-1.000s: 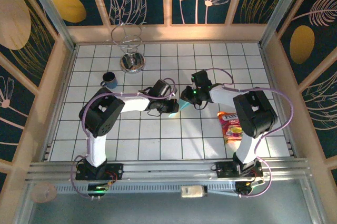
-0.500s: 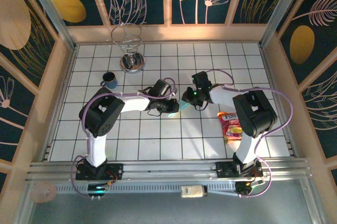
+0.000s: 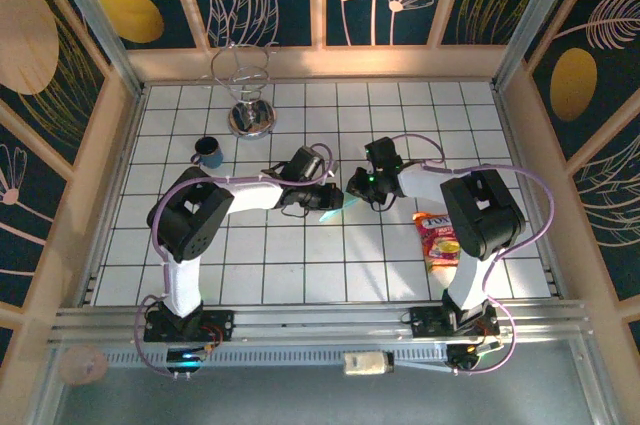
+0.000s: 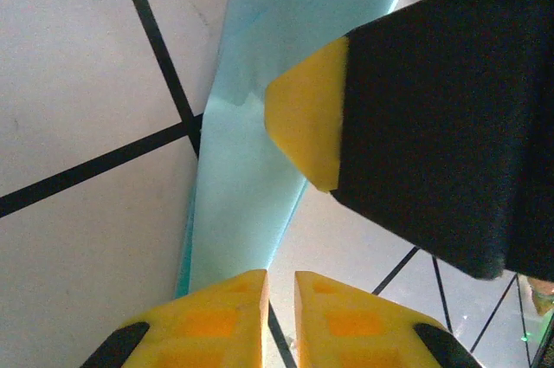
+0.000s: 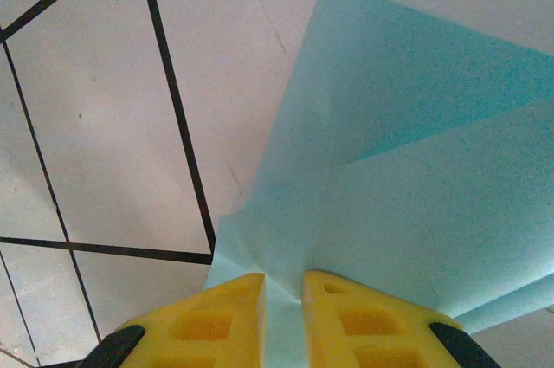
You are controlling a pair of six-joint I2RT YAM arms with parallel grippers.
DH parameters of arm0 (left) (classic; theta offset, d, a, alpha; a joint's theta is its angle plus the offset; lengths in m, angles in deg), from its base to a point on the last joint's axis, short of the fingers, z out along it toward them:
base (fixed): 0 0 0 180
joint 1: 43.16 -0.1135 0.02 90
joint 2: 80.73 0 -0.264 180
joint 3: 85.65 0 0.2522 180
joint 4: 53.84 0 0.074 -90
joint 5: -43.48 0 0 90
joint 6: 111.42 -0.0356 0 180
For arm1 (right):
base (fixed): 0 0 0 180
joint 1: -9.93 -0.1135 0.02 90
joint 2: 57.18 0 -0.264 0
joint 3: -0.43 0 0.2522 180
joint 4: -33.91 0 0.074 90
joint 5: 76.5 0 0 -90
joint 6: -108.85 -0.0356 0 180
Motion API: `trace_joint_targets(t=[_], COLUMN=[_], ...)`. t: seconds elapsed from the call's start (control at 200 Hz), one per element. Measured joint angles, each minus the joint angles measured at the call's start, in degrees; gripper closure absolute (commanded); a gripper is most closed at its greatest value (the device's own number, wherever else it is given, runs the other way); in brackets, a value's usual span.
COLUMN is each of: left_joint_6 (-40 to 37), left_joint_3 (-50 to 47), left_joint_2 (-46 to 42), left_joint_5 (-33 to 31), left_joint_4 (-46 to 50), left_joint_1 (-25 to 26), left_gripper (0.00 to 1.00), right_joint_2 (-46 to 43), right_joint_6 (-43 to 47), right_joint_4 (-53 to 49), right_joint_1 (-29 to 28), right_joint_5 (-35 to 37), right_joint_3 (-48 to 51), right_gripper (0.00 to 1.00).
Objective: Fold a paper plane with a square sheet of paper (pick it up from the middle)
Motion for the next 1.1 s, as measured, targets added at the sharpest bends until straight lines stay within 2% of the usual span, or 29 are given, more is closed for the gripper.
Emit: trace_joint_targets(t=[0.526,0.636,0.706,0.776,0.886,1.101], left_joint_6=[0.37,0.35,0.35,0.35,0.35,0.35], left_joint_3=[1.38,1.73,1.75,1.75,1.75,1.75], left_joint_2=[3.28,3.28,3.28,3.28,3.28,3.28], left_joint_5=[0.39,0.13,-0.09,-0.31,-0.48,-0.5], left_joint_4=[-0.13,0.42,0.61,0.63,0.66,0.68], left_joint_1=[0.0,0.0,0.0,0.0,0.0,0.0], left_gripper=[0.9,0.9,0.9,0.9,0.9,0.9], right_joint_2=[-0.04,-1.09,-2.6,-3.82,-4.22,-1.33], right_joint_6=[1.18,1.95,2.23,2.58,2.86,2.82], right_joint_4=[3.74,2.54,0.68,-1.36,-3.76,-7.23], right_joint_1=[0.52,0.52,0.52,0.52,0.52,0.52], right_joint_5=[-3.28,-1.6,1.62,5.6,10.91,14.12], right_joint_3=[1.01,0.98,0.72,0.17,-0.74,-3.41], right_gripper=[0.78,0.66,0.55,0.49,0.44,0.44])
